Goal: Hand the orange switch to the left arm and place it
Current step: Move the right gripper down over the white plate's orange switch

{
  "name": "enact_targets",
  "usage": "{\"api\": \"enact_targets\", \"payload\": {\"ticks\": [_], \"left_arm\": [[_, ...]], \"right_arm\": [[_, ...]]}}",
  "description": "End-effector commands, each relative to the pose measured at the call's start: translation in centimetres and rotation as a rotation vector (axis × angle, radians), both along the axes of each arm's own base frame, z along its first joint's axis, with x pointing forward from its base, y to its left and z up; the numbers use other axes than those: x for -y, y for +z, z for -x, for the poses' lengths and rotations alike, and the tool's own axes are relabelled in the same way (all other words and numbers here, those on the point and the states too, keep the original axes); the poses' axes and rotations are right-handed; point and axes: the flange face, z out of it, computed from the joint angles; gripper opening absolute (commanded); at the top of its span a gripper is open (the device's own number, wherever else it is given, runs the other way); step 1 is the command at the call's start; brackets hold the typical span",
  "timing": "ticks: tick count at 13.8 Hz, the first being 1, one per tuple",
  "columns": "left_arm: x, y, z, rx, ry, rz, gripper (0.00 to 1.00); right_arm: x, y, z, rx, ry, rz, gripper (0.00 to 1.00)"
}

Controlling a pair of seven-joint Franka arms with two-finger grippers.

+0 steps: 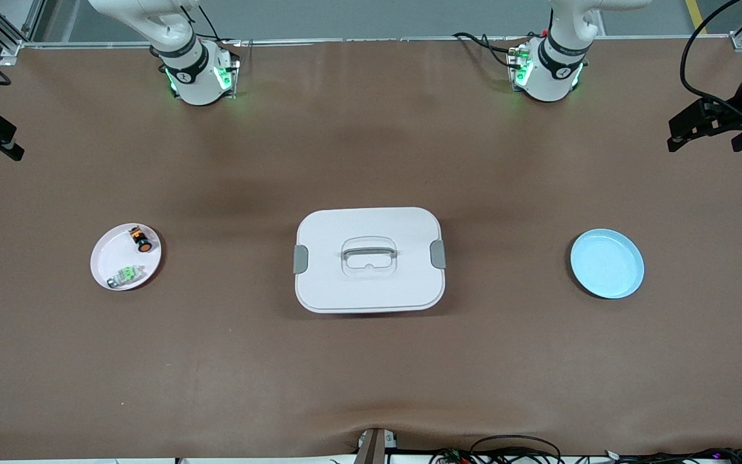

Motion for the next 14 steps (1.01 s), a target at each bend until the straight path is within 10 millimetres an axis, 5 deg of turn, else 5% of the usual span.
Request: {"api": "enact_targets", "payload": {"ticks": [1, 7, 11, 14], "left_arm": [[-0.7, 0.3, -0.1, -0.005, -0.004, 0.001, 1.0], [-0.9, 0.0, 0.0, -0.018, 0.019, 0.0, 1.0], [-1.1, -0.3, -0.1, -0.023, 0.024, 0.0, 1.0], [-1.0, -0.6, -0.1, -0.026, 0.021, -0.001, 1.0]], "right_arm": [[0.7, -0.9, 0.0, -0.052, -0.092, 0.004, 1.0], [2.3, -8.9, 0.0, -0.144, -0.365, -0.004, 1.0], [1.9, -15.6, 0.6, -0.169, -0.611, -0.001, 1.0], [1.9, -21.1, 1.6, -0.162, -0.626, -0.007, 1.0]]}}
